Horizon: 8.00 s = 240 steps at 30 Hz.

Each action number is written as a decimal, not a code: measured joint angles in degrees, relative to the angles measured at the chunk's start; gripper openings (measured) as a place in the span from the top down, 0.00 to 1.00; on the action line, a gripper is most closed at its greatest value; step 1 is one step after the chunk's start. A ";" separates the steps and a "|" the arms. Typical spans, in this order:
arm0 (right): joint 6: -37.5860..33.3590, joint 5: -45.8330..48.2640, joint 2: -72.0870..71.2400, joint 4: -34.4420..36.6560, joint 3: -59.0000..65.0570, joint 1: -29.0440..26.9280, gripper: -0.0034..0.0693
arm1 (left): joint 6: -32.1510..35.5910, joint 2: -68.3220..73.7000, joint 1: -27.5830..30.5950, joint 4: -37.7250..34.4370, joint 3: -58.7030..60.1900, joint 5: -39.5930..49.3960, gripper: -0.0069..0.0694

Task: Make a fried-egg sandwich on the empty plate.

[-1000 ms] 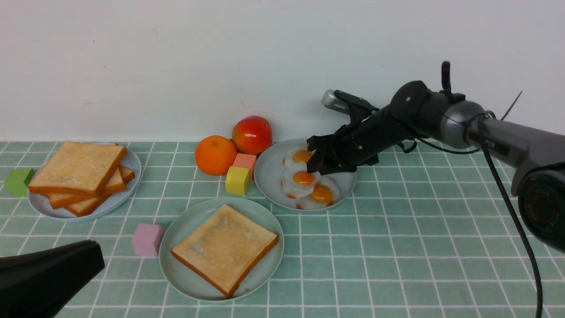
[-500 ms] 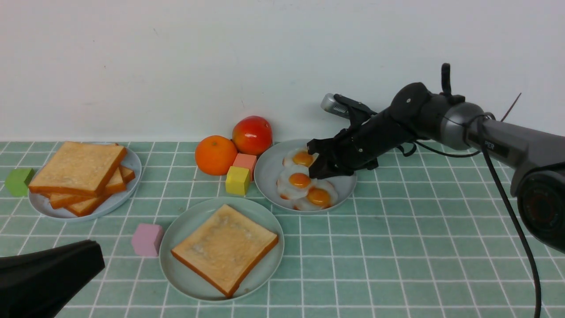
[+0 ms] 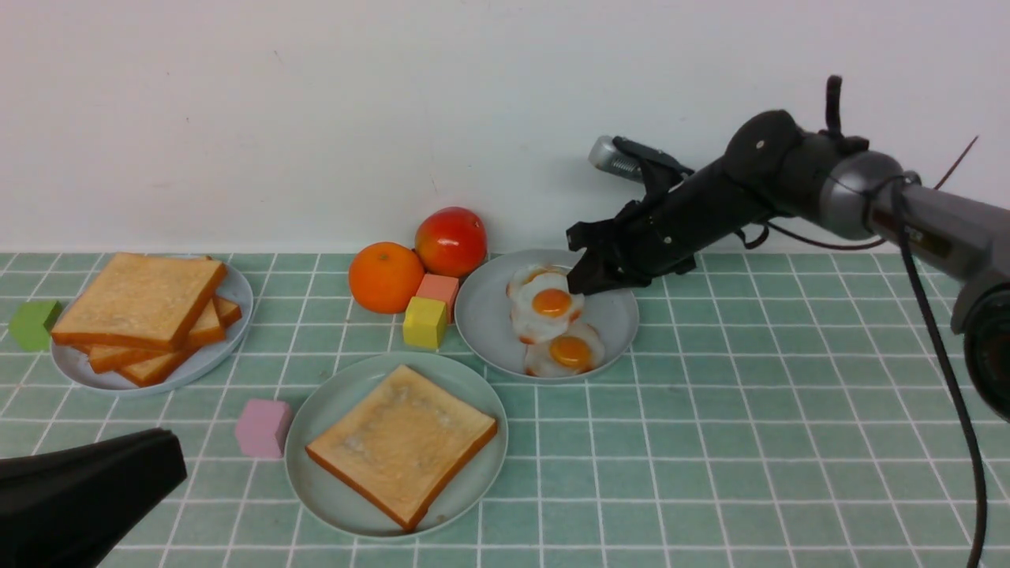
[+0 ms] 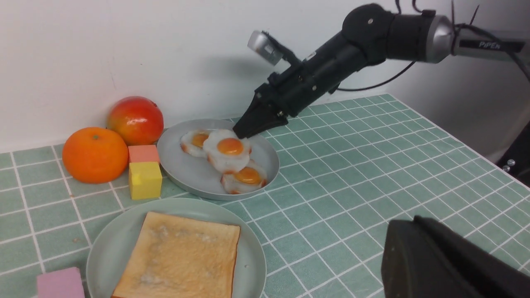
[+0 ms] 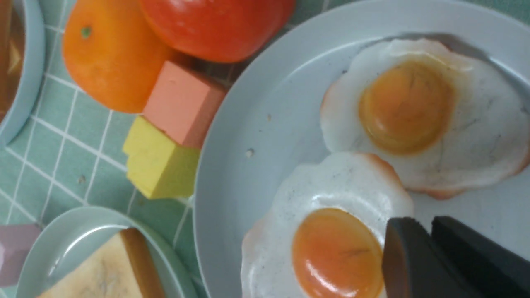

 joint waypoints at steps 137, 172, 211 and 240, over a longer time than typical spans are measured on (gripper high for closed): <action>14.60 10.27 -82.05 -24.65 53.20 12.79 0.89 | 8.09 77.33 1.21 15.09 -41.27 19.78 0.86; 14.72 12.66 -88.30 -25.77 53.20 12.79 0.85 | 3.70 53.06 -3.60 7.10 -38.55 19.01 0.69; 43.33 -31.43 -124.38 -49.01 103.27 12.79 0.83 | -4.71 -21.17 -5.08 7.38 20.44 1.85 0.93; 23.11 -28.29 -136.53 -41.42 117.06 -10.07 0.97 | -4.71 -21.11 -5.08 7.56 20.46 3.26 0.92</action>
